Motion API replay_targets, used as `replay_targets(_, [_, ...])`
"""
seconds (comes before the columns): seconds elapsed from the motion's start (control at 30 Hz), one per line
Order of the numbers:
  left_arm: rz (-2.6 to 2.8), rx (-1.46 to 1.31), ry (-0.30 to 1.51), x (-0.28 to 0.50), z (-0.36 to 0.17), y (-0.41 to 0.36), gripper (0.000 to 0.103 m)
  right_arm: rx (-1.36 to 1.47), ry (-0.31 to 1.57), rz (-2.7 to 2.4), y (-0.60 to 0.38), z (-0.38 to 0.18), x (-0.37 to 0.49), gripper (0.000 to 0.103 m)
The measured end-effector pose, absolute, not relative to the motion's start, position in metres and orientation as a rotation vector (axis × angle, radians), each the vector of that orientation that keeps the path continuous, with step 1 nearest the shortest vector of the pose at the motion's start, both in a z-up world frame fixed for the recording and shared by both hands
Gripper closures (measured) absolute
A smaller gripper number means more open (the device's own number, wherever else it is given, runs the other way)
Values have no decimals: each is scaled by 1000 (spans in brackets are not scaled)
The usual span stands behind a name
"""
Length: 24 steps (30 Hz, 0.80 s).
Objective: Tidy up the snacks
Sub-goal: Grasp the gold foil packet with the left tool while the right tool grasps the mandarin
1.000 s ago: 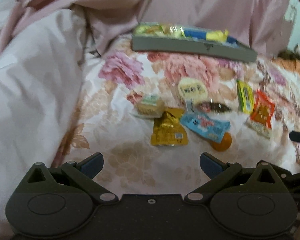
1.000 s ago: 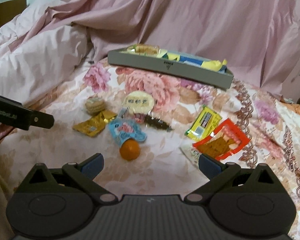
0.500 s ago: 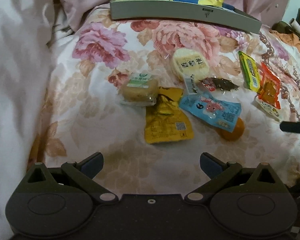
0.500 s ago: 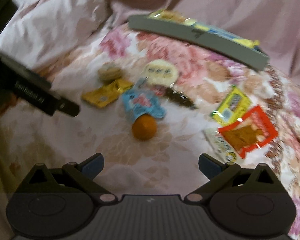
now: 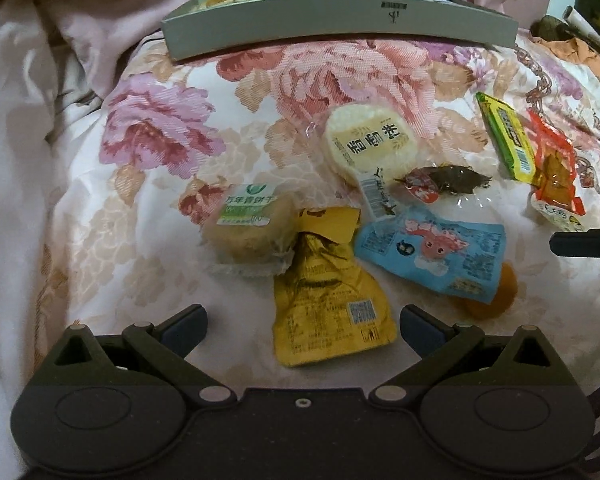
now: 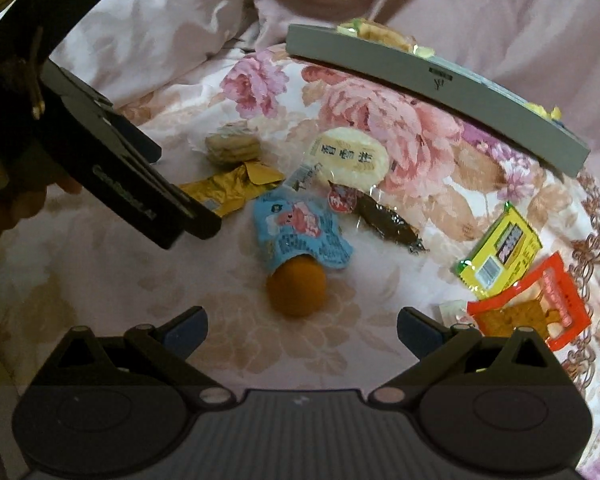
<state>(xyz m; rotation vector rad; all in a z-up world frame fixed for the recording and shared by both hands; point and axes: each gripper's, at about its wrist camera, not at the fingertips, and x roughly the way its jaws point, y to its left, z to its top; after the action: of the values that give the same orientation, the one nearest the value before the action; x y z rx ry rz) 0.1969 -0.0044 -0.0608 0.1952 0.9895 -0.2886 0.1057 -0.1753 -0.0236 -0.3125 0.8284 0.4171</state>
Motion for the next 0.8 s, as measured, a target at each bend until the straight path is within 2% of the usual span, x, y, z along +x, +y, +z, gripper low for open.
replay_targets(0.1, [-284, 204, 982, 203, -64, -7, 1, -290, 831, 406, -177, -27, 111, 1])
replay_targets(0.33, [-262, 138, 992, 217, -67, -1, 2, -275, 828, 385, -176, -32, 120, 11])
replay_targets(0.53, [-266, 116, 971, 217, -66, 0, 12, -267, 836, 386, -173, -36, 123, 20])
replay_targets(0.7, [-297, 107, 944, 213, -63, 0, 30, -274, 813, 396, -169, -35, 121, 26])
replay_targets(0.8, [-307, 107, 936, 211, -62, -1, 37, -274, 809, 406, -167, -36, 121, 38])
